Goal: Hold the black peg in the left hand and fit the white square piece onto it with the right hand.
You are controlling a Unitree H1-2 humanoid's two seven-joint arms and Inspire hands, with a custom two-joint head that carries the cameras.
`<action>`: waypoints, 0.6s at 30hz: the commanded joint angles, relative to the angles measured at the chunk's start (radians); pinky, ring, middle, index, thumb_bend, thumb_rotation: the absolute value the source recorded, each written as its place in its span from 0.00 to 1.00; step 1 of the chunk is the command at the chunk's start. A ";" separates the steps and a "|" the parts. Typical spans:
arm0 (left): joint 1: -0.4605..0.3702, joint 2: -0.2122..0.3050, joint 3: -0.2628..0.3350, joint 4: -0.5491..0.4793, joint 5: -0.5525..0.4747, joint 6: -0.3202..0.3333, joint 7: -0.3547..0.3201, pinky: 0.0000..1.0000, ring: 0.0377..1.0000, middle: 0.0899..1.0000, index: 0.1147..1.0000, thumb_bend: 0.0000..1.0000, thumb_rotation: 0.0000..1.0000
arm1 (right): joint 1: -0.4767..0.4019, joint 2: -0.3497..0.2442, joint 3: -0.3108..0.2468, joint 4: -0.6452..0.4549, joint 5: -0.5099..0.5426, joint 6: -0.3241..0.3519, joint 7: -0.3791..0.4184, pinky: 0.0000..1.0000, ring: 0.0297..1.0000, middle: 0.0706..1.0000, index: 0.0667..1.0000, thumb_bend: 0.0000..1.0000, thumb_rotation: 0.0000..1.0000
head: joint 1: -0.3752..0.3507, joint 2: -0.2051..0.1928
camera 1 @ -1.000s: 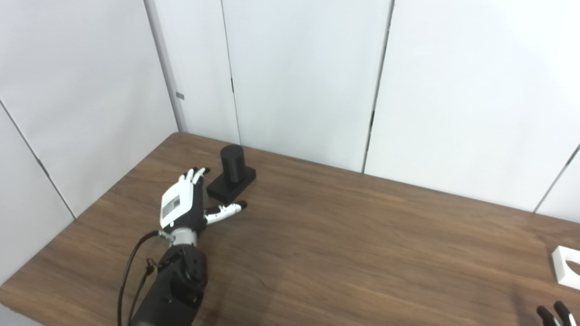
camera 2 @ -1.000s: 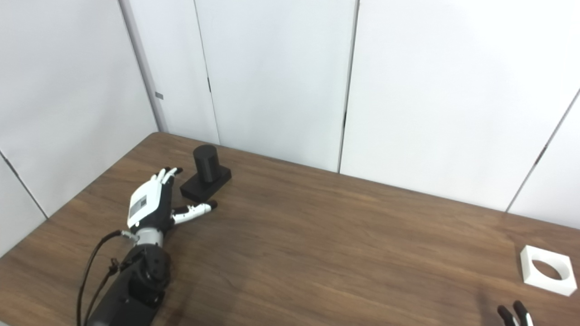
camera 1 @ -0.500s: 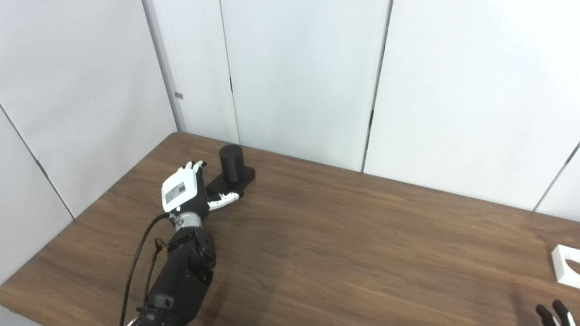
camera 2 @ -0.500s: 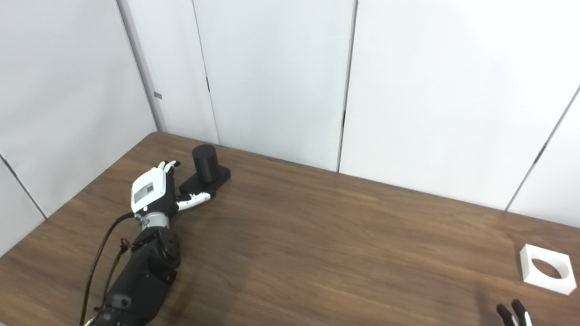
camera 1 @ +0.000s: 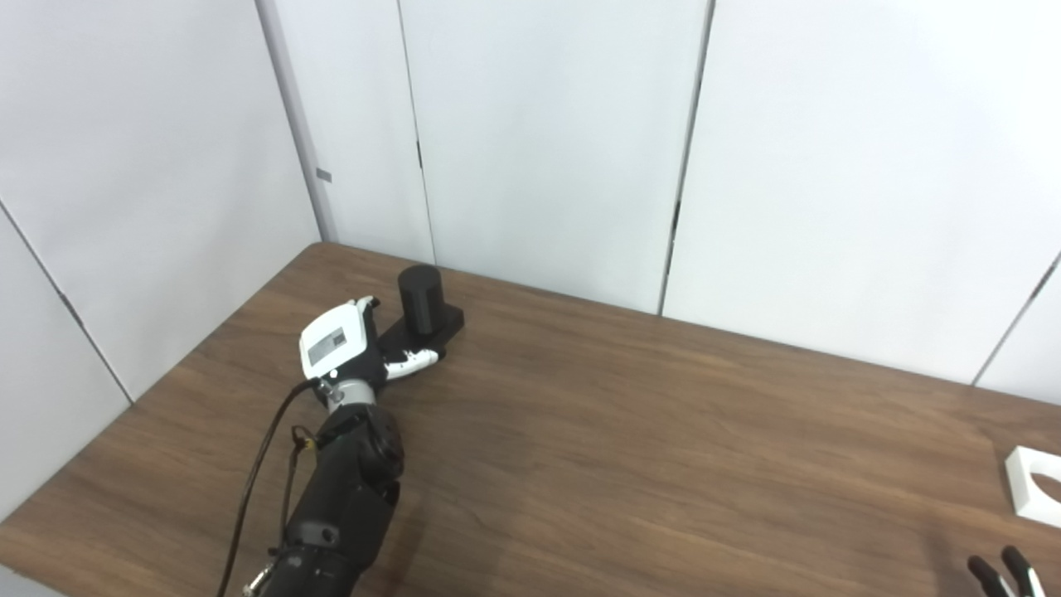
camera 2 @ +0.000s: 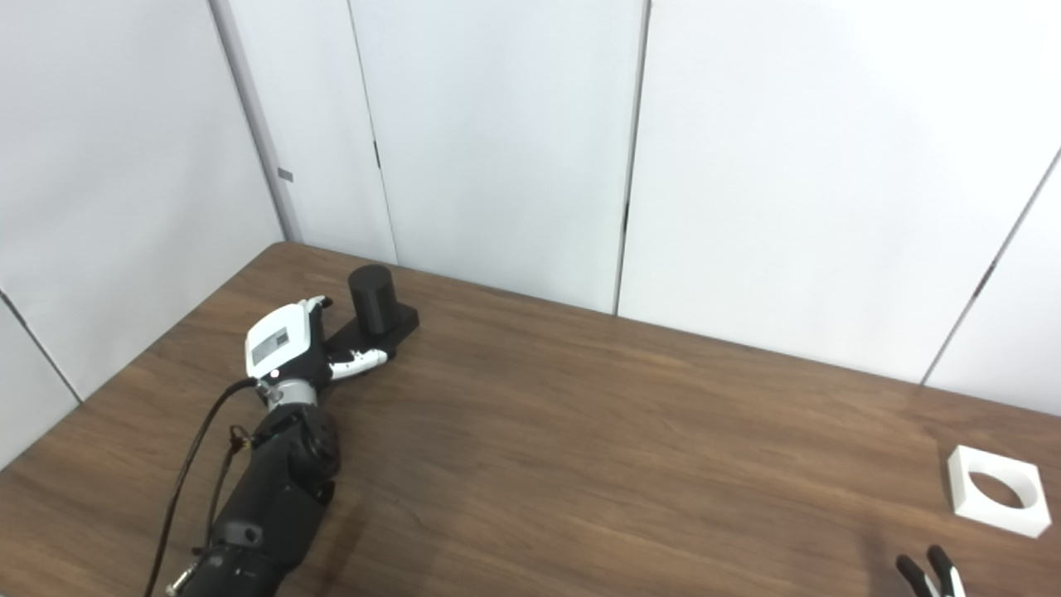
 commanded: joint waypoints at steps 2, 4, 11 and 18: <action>-0.057 0.017 0.008 -0.011 0.030 0.001 -0.010 0.87 0.92 0.90 0.82 0.93 0.53 | 0.006 0.013 -0.001 -0.022 0.009 0.016 0.006 1.00 0.99 0.92 1.00 0.65 1.00 | 0.001 0.003; -0.062 0.018 0.006 -0.005 0.034 0.001 -0.007 0.87 0.91 0.89 0.80 0.93 0.53 | 0.006 0.013 -0.002 -0.022 0.016 0.012 0.007 1.00 0.99 0.92 1.00 0.65 1.00 | 0.001 0.003; -0.089 0.011 0.017 0.024 0.036 0.001 -0.005 0.80 0.86 0.82 0.70 0.91 0.44 | 0.005 0.009 -0.004 -0.019 0.019 0.015 0.006 1.00 0.98 0.92 1.00 0.64 1.00 | -0.001 0.008; -0.113 -0.007 0.049 0.057 0.147 0.001 -0.056 0.77 0.83 0.82 0.75 0.88 0.49 | 0.004 0.004 -0.002 -0.017 -0.005 0.010 0.000 1.00 0.97 0.92 1.00 0.64 1.00 | -0.005 0.011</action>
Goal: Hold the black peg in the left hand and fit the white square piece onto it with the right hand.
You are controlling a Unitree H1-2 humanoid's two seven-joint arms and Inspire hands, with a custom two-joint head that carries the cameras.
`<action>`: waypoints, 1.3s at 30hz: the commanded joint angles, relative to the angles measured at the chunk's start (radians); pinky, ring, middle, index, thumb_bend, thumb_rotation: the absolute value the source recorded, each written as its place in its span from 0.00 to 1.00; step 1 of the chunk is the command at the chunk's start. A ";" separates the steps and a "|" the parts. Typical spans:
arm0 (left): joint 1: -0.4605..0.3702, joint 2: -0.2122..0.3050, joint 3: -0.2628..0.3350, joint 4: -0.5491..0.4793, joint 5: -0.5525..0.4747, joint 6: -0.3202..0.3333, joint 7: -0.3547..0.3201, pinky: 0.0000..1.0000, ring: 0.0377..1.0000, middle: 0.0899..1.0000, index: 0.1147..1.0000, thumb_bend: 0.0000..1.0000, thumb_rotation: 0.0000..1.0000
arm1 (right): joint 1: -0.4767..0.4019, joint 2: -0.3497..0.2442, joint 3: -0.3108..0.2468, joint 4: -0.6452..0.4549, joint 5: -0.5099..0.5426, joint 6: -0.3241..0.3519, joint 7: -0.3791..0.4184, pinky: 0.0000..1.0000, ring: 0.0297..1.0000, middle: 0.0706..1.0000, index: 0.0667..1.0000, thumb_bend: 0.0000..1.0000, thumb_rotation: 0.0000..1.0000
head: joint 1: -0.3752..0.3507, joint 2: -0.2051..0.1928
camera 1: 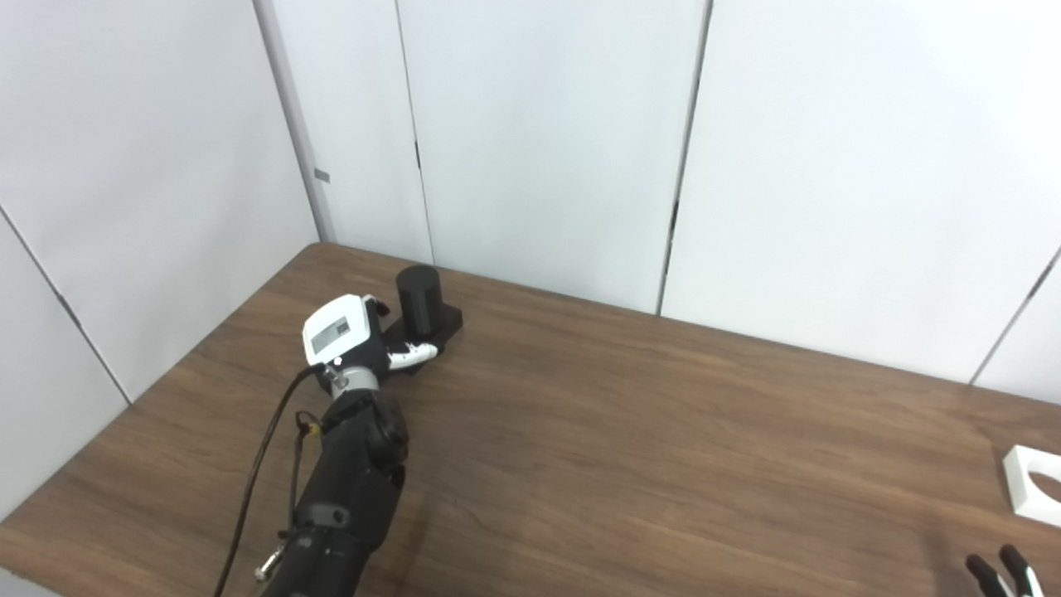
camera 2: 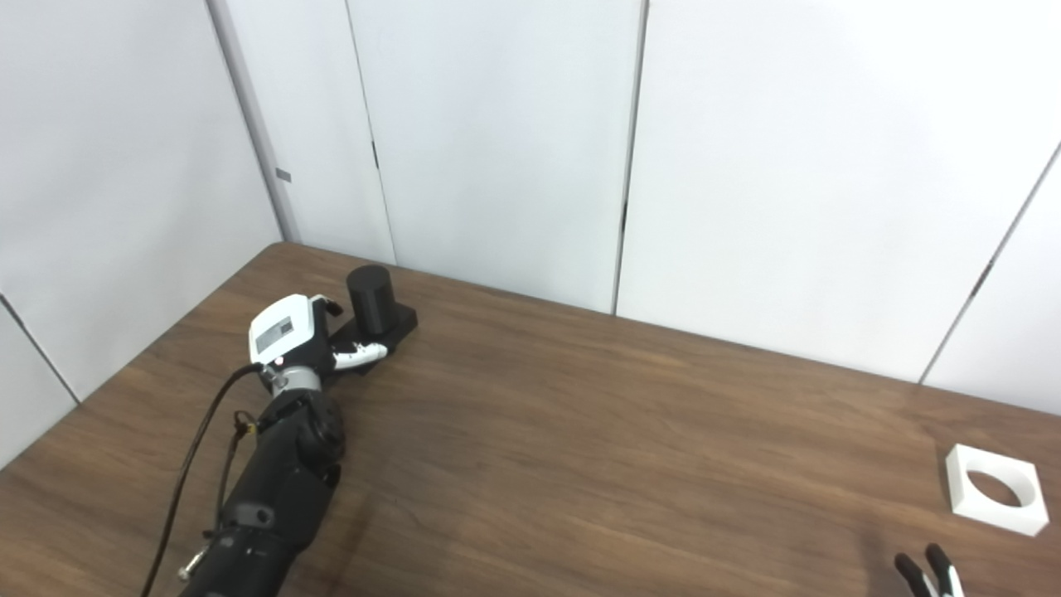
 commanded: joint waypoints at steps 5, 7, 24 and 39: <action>-0.053 0.017 0.007 0.000 0.141 0.001 -0.043 0.77 0.83 0.83 0.75 0.87 0.53 | 0.002 0.003 -0.002 -0.005 -0.028 -0.003 0.001 1.00 0.96 0.91 1.00 0.65 1.00 | 0.001 0.001; -0.050 0.023 -0.005 0.007 0.181 0.001 -0.049 0.76 0.82 0.80 0.71 0.86 0.52 | 0.003 0.003 -0.004 -0.005 -0.031 -0.005 0.001 1.00 0.96 0.91 1.00 0.65 1.00 | 0.001 0.003; -0.028 0.057 -0.073 0.048 0.340 0.001 -0.094 0.90 0.89 0.81 0.63 0.82 0.52 | 0.005 0.006 -0.005 -0.017 -0.019 0.012 0.004 1.00 0.97 0.92 1.00 0.62 1.00 | -0.001 0.004; -0.006 0.104 -0.172 0.062 0.097 0.000 0.124 0.78 0.76 0.64 0.41 0.52 0.05 | 0.004 0.004 -0.006 -0.015 -0.020 0.006 0.002 1.00 0.95 0.91 1.00 0.62 1.00 | -0.005 0.011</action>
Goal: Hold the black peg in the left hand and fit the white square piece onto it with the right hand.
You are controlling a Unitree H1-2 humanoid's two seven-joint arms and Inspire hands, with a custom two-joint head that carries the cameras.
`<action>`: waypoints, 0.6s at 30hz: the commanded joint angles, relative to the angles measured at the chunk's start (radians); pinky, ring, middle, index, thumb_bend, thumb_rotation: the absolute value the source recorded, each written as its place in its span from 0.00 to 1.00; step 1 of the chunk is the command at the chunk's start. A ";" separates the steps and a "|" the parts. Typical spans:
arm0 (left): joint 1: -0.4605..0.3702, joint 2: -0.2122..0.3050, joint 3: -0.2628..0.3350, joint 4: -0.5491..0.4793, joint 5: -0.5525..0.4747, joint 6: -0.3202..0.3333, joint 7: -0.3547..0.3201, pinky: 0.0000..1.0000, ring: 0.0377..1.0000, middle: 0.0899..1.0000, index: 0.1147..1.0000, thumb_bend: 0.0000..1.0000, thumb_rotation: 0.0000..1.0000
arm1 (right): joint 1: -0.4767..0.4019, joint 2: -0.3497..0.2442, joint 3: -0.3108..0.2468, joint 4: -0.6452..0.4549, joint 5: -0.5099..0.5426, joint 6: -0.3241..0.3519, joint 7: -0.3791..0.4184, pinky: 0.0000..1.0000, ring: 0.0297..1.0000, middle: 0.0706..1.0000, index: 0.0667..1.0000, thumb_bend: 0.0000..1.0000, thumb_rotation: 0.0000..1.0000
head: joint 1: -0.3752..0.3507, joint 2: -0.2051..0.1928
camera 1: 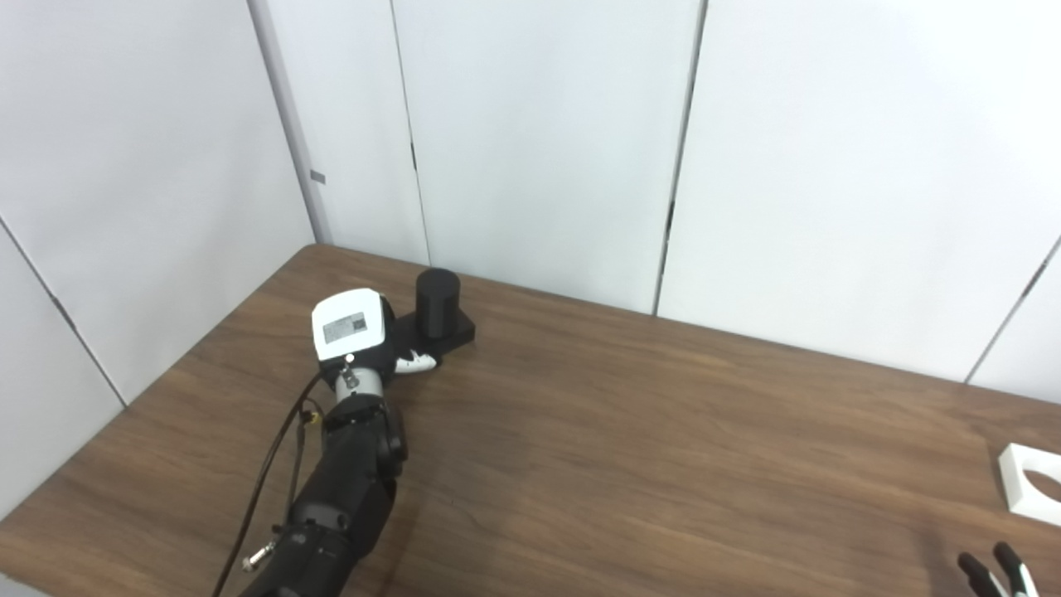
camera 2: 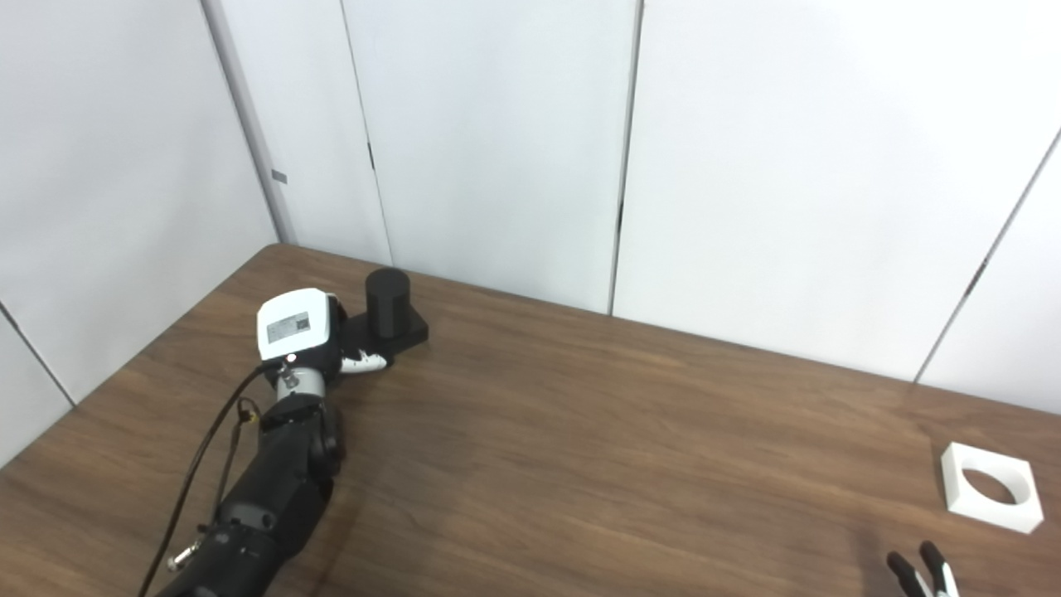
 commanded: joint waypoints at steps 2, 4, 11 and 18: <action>-0.007 0.037 -0.018 -0.016 -0.032 0.003 0.029 0.77 0.75 0.64 0.41 0.52 0.05 | 0.004 0.005 -0.004 -0.010 -0.001 0.002 0.004 1.00 0.96 0.91 1.00 0.62 1.00 | -0.002 0.003; 0.002 0.039 -0.025 -0.037 -0.042 0.004 0.019 0.76 0.74 0.63 0.41 0.52 0.05 | 0.005 0.005 -0.003 -0.014 -0.002 0.004 0.005 1.00 0.96 0.91 1.00 0.62 1.00 | -0.008 0.006; 0.076 0.042 -0.057 -0.171 -0.144 -0.045 0.018 0.79 0.75 0.63 0.41 0.52 0.05 | 0.005 0.010 0.001 -0.021 -0.016 0.013 0.000 1.00 0.97 0.92 1.00 0.63 1.00 | -0.028 0.015; 0.190 -0.003 -0.073 -0.392 -0.262 -0.083 -0.014 0.78 0.78 0.67 0.42 0.52 0.05 | 0.005 0.023 0.002 -0.029 -0.004 0.019 -0.001 1.00 0.99 0.92 1.00 0.58 1.00 | -0.043 0.022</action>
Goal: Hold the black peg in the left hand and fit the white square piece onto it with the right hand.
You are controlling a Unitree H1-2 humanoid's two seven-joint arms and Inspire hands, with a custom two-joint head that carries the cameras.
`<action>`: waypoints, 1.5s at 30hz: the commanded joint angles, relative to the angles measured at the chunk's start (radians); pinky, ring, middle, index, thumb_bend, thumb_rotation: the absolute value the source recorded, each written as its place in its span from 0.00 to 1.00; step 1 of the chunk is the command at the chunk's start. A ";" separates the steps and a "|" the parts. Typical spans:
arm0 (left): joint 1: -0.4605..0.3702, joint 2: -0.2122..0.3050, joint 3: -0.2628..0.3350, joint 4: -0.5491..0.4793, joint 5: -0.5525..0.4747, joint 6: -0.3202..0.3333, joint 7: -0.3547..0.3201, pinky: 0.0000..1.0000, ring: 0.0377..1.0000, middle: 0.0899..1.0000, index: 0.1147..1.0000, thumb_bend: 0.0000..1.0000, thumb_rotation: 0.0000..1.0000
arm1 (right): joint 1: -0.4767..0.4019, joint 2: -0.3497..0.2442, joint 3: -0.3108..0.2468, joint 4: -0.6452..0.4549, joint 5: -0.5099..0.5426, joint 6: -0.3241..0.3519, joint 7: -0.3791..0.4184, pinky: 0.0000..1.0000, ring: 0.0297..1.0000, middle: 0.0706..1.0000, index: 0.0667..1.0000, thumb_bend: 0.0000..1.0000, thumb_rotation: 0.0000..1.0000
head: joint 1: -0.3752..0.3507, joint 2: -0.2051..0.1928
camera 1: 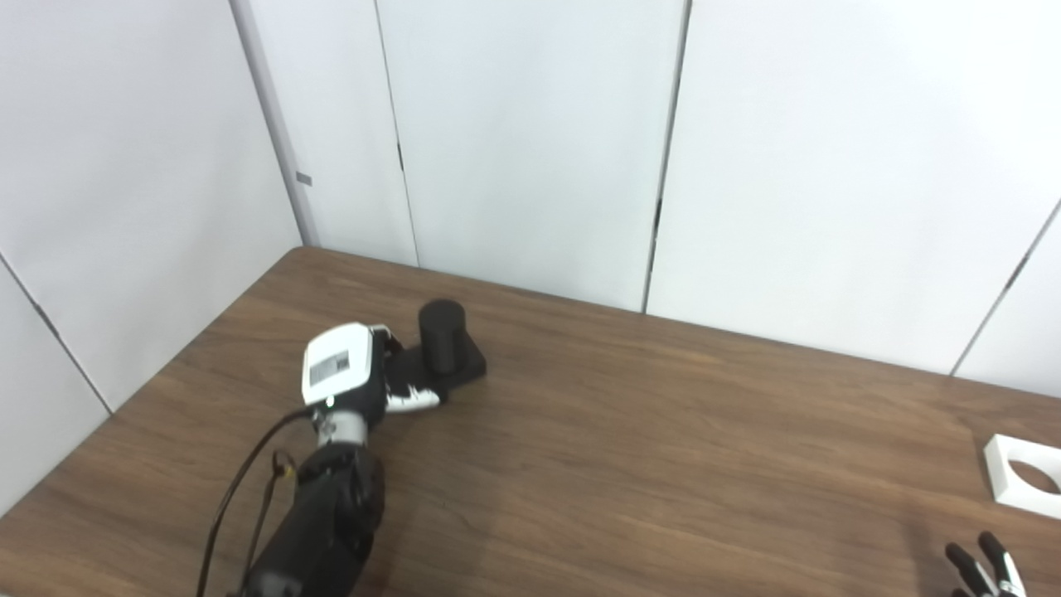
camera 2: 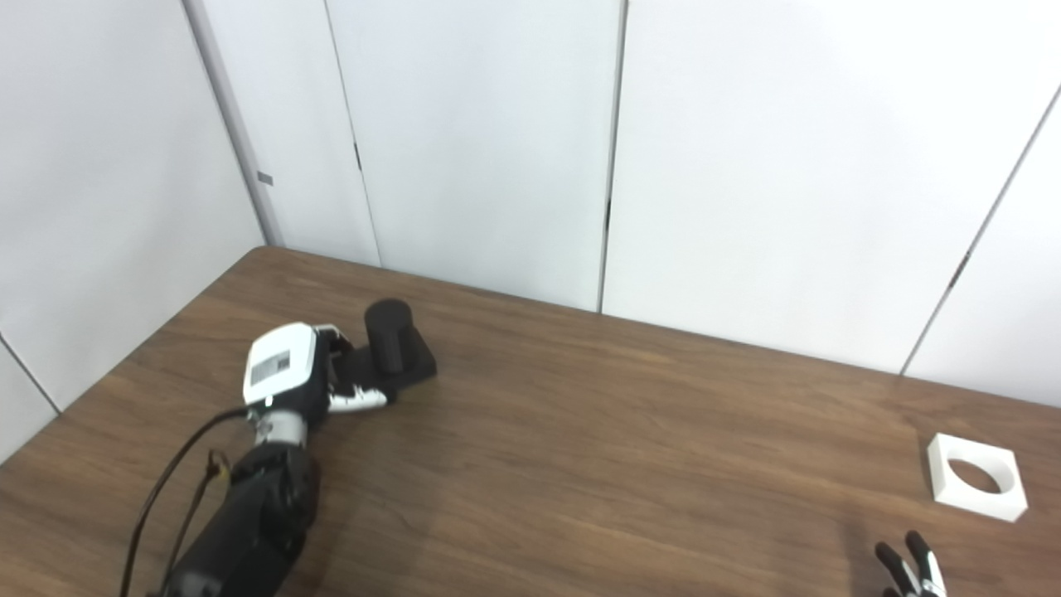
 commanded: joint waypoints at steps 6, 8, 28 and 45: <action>0.067 -0.029 -0.043 -0.243 -0.066 -0.069 -0.043 0.73 0.78 0.69 0.42 0.52 0.05 | 0.008 0.019 0.011 -0.028 -0.006 -0.003 0.001 1.00 0.99 0.92 1.00 0.55 1.00 | -0.053 0.017; 0.088 -0.031 -0.050 -0.282 -0.080 -0.087 -0.058 0.71 0.79 0.69 0.42 0.52 0.05 | 0.008 0.023 0.017 -0.031 -0.023 -0.006 -0.005 1.00 0.98 0.92 1.00 0.52 1.00 | -0.085 0.024; 0.304 -0.049 -0.240 -0.449 -0.074 -0.368 -0.180 0.77 0.80 0.73 0.42 0.52 0.05 | 0.012 0.053 0.080 -0.075 -0.124 0.018 -0.055 0.96 0.91 0.89 0.97 0.43 1.00 | -0.215 0.098; 0.384 -0.020 -0.313 -0.508 0.097 -0.486 -0.259 1.00 0.92 0.79 0.42 0.52 0.05 | 0.010 0.064 0.104 -0.126 -0.134 0.078 -0.060 0.95 0.90 0.87 0.97 0.49 1.00 | -0.276 0.183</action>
